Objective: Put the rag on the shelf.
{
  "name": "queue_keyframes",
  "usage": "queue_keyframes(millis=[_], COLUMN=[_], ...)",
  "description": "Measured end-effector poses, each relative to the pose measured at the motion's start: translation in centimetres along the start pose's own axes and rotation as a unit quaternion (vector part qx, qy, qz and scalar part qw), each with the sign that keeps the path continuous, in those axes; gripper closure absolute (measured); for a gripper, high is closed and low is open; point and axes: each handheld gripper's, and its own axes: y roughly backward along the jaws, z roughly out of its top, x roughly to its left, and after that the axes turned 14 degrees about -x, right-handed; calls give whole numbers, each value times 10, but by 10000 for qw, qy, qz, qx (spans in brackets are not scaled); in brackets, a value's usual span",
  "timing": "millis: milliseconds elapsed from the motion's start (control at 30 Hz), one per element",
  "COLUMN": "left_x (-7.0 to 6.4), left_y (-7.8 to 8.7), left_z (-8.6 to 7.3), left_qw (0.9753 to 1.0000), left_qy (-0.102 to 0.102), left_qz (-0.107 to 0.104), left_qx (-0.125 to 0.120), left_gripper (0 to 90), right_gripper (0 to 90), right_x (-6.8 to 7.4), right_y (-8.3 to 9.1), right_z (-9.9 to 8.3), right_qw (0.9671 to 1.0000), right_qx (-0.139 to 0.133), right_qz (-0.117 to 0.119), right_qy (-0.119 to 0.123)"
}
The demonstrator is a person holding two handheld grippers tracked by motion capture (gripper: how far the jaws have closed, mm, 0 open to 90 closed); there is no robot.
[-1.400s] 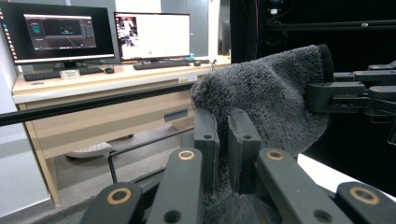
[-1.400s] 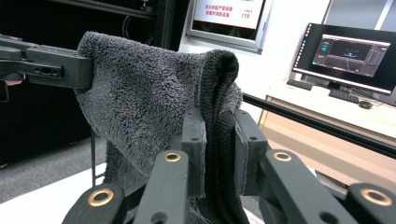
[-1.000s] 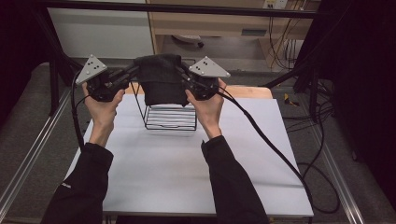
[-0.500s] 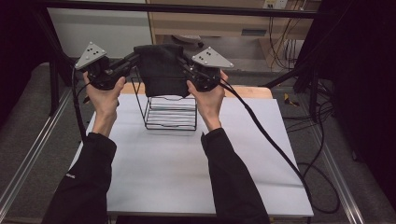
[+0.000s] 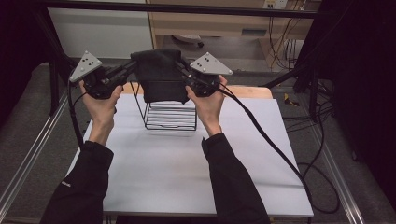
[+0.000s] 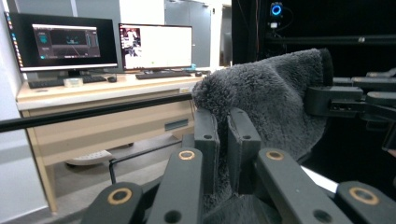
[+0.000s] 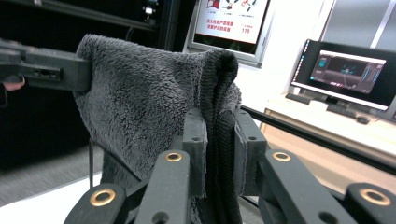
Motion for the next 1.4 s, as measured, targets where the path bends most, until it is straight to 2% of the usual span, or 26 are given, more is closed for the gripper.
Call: queue_keyframes(millis=[100,200,267,333,433,567,867,967,1167,1267,1400], left_x=[0,0,-2,-2,-4,-7,-10,-11,-12,-12,-14], left_y=[-7,-11,-10,-6,2,7,16,18,21,23,26], left_z=[7,11,12,9,2,-6,-17,-22,-25,-27,-31], left_qw=[10000,10000,10000,10000,10000,9996,9996,9993,9973,9953,9935], left_qy=[-37,19,-45,-66,-56,-242,-209,-180,109,75,100], left_qz=[38,17,30,1,-66,-51,-127,-135,-119,-106,-114], left_qx=[-4,-14,-15,-15,5,167,172,314,710,957,1131], left_gripper=[835,835,835,835,835,835,833,829,807,790,770], right_gripper=[786,787,786,786,784,784,782,779,748,696,653], right_x=[-3,-7,-7,-5,-1,4,9,11,12,11,10], right_y=[-4,-6,-5,-2,3,5,13,16,19,21,26], right_z=[6,11,13,12,8,1,-8,-11,-14,-14,-15], right_qw=[10000,9999,9999,10000,9999,9998,9996,9994,9985,9967,9942], right_qx=[-4,-41,-44,-10,4,107,138,219,493,746,986], right_qz=[-51,-97,-93,-41,59,94,145,171,230,278,289], right_qy=[-3,-32,-33,75,115,154,201,207,9,-156,-301])
